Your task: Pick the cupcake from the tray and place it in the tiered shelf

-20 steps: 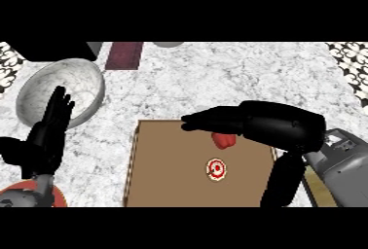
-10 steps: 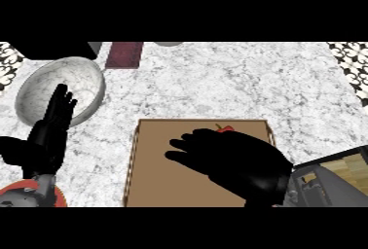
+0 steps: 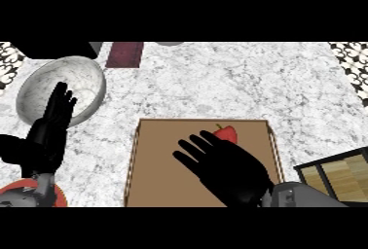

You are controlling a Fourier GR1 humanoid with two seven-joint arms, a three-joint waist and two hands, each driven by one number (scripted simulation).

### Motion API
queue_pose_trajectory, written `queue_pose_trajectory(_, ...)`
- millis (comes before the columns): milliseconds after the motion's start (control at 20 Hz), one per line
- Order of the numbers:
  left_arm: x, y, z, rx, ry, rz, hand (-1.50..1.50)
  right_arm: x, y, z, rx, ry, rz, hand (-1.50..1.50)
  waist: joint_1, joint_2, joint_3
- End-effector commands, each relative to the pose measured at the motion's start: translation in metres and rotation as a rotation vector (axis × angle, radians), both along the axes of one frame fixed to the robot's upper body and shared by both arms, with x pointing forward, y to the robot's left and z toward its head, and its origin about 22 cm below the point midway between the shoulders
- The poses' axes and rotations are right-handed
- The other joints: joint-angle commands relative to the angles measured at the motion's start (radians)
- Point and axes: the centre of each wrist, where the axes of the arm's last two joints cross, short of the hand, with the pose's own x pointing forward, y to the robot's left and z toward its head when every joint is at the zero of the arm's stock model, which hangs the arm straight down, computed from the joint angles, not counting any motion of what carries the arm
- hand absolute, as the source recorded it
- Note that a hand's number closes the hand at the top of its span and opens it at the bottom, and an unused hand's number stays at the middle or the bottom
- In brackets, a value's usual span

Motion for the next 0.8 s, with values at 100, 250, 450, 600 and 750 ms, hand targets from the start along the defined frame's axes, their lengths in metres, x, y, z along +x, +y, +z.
queue_pose_trajectory(100,-0.012,-0.002,-0.014,0.007,-0.009,0.013,0.0,0.018,-0.013,-0.025,-0.013,-0.002,-0.031,-1.5,0.002,0.002,0.0)
queue_pose_trajectory(250,0.0,-0.02,-0.019,-0.009,-0.003,0.001,0.0,0.005,-0.018,-0.022,-0.002,0.002,-0.026,-1.5,-0.004,0.001,0.0)
queue_pose_trajectory(450,-0.005,0.007,-0.004,0.019,-0.011,0.023,0.0,0.011,-0.001,-0.037,0.001,0.017,-0.019,-1.5,0.0,0.001,0.0)
queue_pose_trajectory(600,0.013,0.001,-0.005,-0.002,-0.001,0.003,0.0,0.02,-0.012,-0.064,-0.02,0.011,-0.02,-1.5,-0.003,0.002,0.0)
queue_pose_trajectory(750,0.004,0.004,0.0,0.017,0.013,0.001,0.0,0.022,-0.012,-0.059,-0.019,0.005,-0.029,-1.5,-0.003,0.001,0.0)
